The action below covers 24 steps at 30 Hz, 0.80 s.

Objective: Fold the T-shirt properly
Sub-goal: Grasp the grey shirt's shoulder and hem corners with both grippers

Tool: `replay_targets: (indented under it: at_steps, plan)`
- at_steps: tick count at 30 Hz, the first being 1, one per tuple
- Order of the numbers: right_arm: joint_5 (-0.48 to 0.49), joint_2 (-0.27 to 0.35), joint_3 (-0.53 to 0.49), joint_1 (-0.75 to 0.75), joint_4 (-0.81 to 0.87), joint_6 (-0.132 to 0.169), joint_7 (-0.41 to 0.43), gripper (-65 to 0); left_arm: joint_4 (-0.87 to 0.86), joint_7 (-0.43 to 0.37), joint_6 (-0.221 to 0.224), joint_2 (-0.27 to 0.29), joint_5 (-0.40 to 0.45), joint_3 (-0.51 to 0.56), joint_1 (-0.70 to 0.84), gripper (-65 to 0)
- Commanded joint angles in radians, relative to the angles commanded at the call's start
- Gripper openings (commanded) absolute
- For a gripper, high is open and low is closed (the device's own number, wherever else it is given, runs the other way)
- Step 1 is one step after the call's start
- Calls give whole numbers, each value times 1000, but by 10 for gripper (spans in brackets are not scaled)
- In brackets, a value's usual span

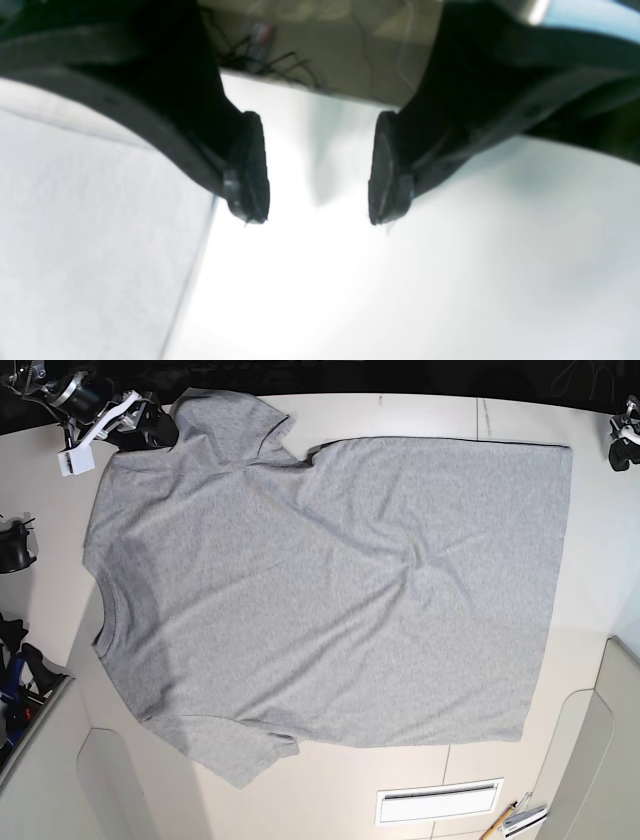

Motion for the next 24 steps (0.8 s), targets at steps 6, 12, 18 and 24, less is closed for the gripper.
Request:
replay_targets:
  at_steps: [6, 12, 18, 24]
  plan:
    - [0, 0, 0, 3, 0, 0, 0, -242, -86, 118, -66, -17, -159, 45, -13, -297]
    - [0, 0, 0, 19, 0, 2, -1, -243, -87, 117, -65, -17, -149, 186, -16, -297]
    - [0, 0, 0, 19, 0, 11, -2, -242, -87, 101, -65, -17, -114, 254, -18, -298]
    - [3, 0, 0, 19, 0, 19, -3, -243, -87, 152, -119, -12, -115, 288, -17, -298]
